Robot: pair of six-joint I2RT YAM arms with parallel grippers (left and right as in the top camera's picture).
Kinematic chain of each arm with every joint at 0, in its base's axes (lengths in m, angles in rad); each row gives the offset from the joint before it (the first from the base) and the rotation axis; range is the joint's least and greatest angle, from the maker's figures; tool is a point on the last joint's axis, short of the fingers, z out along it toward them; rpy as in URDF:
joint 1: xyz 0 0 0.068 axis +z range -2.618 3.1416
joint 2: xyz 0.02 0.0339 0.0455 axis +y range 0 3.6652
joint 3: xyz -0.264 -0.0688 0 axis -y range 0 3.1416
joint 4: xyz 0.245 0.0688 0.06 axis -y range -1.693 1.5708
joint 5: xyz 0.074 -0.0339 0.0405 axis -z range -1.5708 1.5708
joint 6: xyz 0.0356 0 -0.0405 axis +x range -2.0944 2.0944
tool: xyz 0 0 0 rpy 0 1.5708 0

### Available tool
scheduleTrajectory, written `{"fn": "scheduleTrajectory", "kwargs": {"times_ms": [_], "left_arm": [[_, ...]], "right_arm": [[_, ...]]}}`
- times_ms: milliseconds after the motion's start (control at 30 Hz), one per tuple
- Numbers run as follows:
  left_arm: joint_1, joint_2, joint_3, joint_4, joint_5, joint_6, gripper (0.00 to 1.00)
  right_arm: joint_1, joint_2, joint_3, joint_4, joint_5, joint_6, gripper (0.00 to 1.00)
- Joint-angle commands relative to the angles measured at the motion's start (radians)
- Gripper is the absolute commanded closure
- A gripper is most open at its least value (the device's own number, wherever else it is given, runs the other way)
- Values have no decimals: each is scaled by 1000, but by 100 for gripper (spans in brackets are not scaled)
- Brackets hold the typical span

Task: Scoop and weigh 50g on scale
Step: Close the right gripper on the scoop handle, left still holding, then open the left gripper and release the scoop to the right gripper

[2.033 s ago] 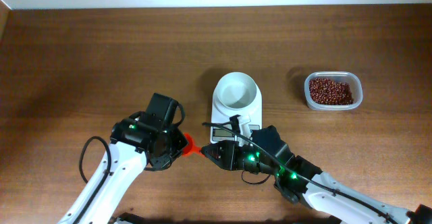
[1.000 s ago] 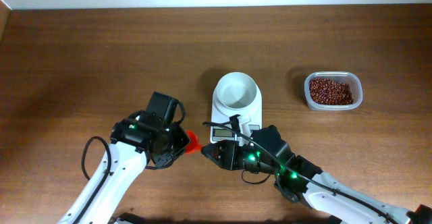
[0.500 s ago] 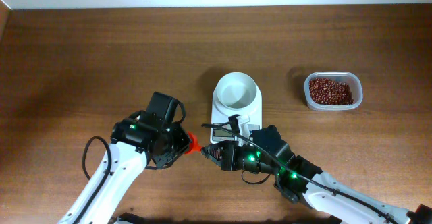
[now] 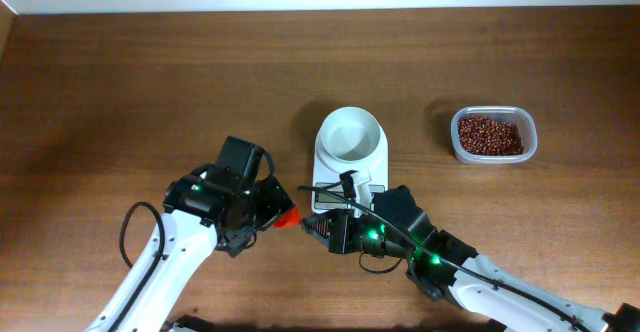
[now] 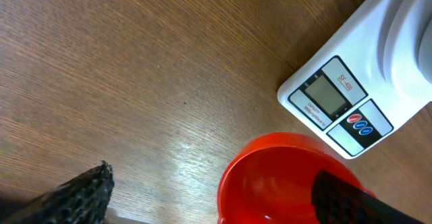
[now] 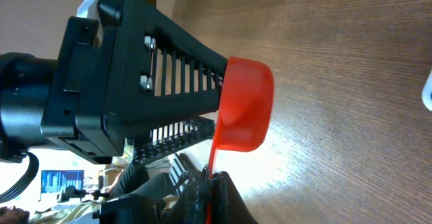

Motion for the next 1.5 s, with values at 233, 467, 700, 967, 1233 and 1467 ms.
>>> {"fn": "scheduleTrajectory", "kwargs": {"times_ms": [233,467,700,967,1233,1467], "left_arm": [[-4,5,2,8,24,2,1],[29,-10,119,4,23,221,0],[43,-45,233,2,-23,349,1],[43,-52,233,-49,-148,349,0],[43,-52,233,-48,-263,349,1],[43,-52,233,-44,-293,349,1]], "right_arm": [[4,-4,16,-19,-36,-95,96],[-23,-4,16,-60,-36,-98,96],[-23,-9,16,-83,-58,-132,96],[-23,-83,16,-115,-74,-246,96],[-127,-188,16,-283,-55,-255,96],[-147,-316,16,-308,-55,-255,96]]}}
